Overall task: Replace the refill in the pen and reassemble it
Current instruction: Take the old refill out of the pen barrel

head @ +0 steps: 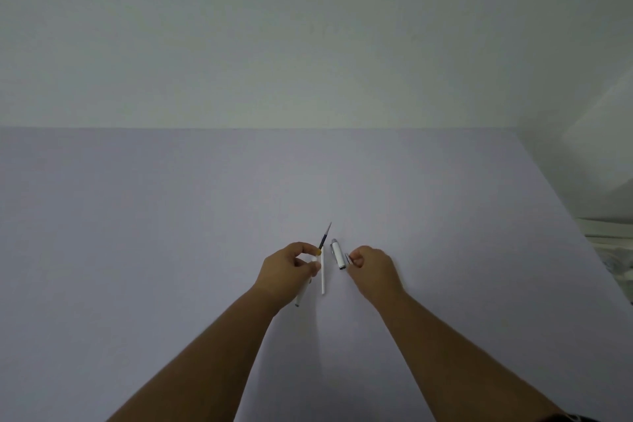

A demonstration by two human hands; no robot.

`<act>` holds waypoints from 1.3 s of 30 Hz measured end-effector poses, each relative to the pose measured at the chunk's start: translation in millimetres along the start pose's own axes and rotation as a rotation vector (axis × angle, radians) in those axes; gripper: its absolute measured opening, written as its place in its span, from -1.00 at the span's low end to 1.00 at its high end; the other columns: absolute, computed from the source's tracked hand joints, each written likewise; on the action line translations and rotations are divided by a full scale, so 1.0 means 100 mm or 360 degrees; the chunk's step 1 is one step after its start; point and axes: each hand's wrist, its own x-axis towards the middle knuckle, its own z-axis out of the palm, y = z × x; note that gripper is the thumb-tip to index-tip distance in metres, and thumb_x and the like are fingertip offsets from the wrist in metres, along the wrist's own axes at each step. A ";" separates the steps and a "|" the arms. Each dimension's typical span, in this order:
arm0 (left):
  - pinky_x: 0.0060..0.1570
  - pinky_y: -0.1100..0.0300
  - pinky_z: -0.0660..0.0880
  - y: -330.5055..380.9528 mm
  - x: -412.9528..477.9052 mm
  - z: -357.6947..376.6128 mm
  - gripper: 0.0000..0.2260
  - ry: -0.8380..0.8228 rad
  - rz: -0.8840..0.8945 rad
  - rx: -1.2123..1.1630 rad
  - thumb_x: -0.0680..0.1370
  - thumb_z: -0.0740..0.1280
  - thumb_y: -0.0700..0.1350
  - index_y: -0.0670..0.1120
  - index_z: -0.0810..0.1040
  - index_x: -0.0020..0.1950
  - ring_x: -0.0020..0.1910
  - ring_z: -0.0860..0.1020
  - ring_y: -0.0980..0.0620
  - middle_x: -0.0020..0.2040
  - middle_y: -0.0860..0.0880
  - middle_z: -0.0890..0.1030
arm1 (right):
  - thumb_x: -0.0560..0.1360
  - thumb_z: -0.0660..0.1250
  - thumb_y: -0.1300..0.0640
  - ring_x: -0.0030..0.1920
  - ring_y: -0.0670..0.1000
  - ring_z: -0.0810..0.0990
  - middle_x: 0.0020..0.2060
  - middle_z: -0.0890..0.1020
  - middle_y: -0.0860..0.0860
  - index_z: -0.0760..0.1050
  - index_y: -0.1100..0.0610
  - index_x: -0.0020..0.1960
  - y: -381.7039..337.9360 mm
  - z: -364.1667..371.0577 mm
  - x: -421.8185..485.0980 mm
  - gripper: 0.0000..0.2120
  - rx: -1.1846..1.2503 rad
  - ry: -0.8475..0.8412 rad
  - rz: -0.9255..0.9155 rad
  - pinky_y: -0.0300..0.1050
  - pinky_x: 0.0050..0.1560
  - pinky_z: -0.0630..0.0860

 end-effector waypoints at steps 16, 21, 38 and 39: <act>-0.22 0.30 0.48 0.01 0.00 0.05 -0.89 -0.0038 0.0022 0.0008 0.48 0.37 -0.07 0.15 0.56 -0.08 -0.25 0.58 0.08 -0.25 0.01 0.67 | 0.48 0.29 0.21 -0.10 -0.02 0.55 -0.06 0.64 0.04 0.61 0.15 0.01 -0.09 -0.12 -0.05 -0.84 0.0484 0.0159 0.0018 -0.23 -0.08 0.40; -0.15 0.22 0.51 0.03 0.03 0.09 -0.88 -0.0027 0.0046 0.0024 0.47 0.38 -0.06 0.19 0.55 -0.12 -0.25 0.59 0.04 -0.22 -0.03 0.69 | 0.45 0.35 0.16 -0.35 -0.15 0.47 -0.44 0.60 -0.20 0.64 0.02 -0.20 -0.36 -0.22 -0.10 -0.89 0.1105 -0.0242 0.0063 -0.28 -0.26 0.38; -0.28 0.34 0.40 -0.07 0.02 0.08 -0.68 -0.0002 -0.0027 0.0019 0.44 0.42 -0.14 0.06 0.48 0.15 -0.23 0.53 0.14 -0.22 0.05 0.57 | 0.47 0.34 0.10 -0.25 0.06 0.57 -0.25 0.67 0.14 0.62 0.15 -0.20 0.08 -0.24 0.01 -0.84 0.0028 -0.0077 0.0267 -0.16 -0.19 0.47; -0.28 0.34 0.39 -0.07 0.02 0.08 -0.67 0.0000 -0.0024 0.0024 0.43 0.42 -0.15 0.05 0.48 0.16 -0.22 0.53 0.14 -0.21 0.05 0.57 | 0.48 0.34 0.10 -0.25 0.07 0.59 -0.21 0.69 0.15 0.63 0.20 -0.16 0.10 -0.22 0.00 -0.82 0.0021 -0.0060 0.0264 -0.20 -0.22 0.41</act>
